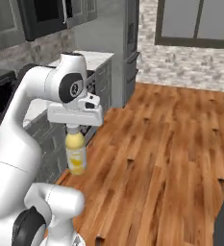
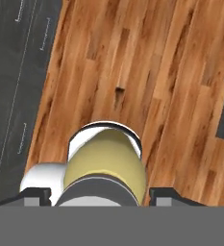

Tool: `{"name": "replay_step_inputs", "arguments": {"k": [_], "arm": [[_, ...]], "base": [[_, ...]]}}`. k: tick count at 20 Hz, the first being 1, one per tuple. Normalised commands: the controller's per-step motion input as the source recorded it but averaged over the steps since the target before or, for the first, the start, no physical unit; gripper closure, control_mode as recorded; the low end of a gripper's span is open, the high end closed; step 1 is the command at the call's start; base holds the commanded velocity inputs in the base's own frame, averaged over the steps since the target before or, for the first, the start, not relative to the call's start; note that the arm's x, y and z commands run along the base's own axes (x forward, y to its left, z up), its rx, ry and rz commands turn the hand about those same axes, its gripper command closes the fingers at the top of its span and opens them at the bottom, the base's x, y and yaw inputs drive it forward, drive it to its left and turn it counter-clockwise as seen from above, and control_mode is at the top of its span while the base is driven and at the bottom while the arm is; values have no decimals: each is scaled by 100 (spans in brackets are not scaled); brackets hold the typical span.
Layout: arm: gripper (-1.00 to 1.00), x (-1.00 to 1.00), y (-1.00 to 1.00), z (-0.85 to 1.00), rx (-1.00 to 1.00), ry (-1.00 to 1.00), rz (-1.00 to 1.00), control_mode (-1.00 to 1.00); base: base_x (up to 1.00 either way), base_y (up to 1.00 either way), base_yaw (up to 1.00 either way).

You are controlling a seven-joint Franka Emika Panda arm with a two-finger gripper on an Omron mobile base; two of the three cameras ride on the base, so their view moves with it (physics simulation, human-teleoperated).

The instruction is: Move the drinks to the dining counter.

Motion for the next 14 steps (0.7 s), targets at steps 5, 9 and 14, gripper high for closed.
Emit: {"name": "replay_step_inputs", "arguments": {"k": [5,9,14], "arm": [[100,0,0,0,0,0,0,100],[100,0,0,0,0,0,0,100],[100,0,0,0,0,0,0,100]], "base": [[0,-21,-77],[0,-31,-75],[0,-29,-74]]}}
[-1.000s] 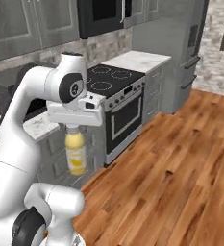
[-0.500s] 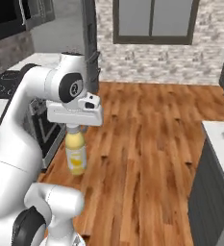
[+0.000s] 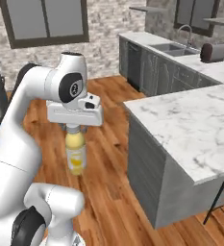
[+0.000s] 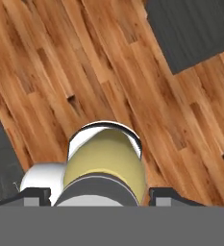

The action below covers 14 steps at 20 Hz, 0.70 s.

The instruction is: Move the drinks to the dining counter.

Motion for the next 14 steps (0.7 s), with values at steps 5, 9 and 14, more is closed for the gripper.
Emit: {"name": "replay_step_inputs", "arguments": {"k": [5,9,14], "arm": [[100,0,0,0,0,0,0,100],[100,0,0,0,0,0,0,100],[100,0,0,0,0,0,0,100]], "base": [[0,-32,-73],[0,-28,-71],[32,12,-54]]}}
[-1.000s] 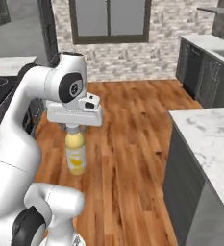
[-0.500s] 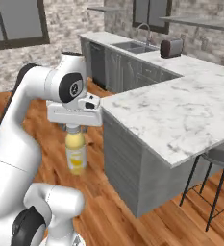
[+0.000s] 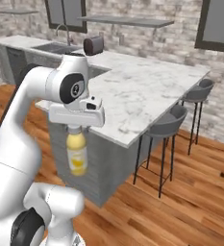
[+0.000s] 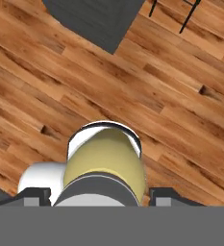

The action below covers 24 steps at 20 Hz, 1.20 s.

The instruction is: Move the drinks to the dining counter.

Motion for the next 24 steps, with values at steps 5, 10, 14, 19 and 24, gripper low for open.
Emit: {"name": "replay_step_inputs", "arguments": {"k": [5,10,14,19,24], "arm": [[100,0,0,0,0,0,0,100],[100,0,0,0,0,0,0,100],[100,0,0,0,0,0,0,100],[100,0,0,0,0,0,0,100],[100,0,0,0,0,0,0,100]], "base": [[56,49,-38],[53,75,-26],[65,79,-29],[67,48,-33],[58,44,-33]]}}
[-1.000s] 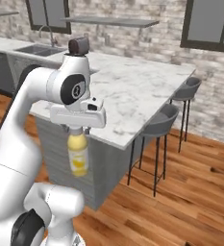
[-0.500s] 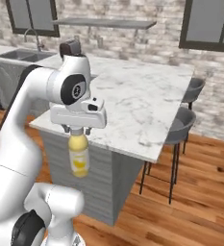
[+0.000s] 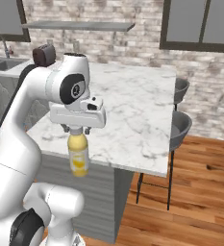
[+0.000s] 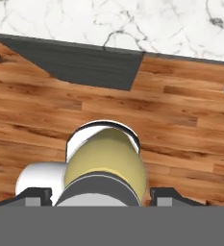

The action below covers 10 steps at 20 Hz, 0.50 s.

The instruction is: Move the drinks to the dining counter.

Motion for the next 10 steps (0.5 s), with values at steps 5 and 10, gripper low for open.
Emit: {"name": "replay_step_inputs", "arguments": {"k": [5,10], "arm": [[100,0,0,0,0,0,0,100],[100,0,0,0,0,0,0,100]], "base": [[57,31,-27],[43,31,-21]]}}
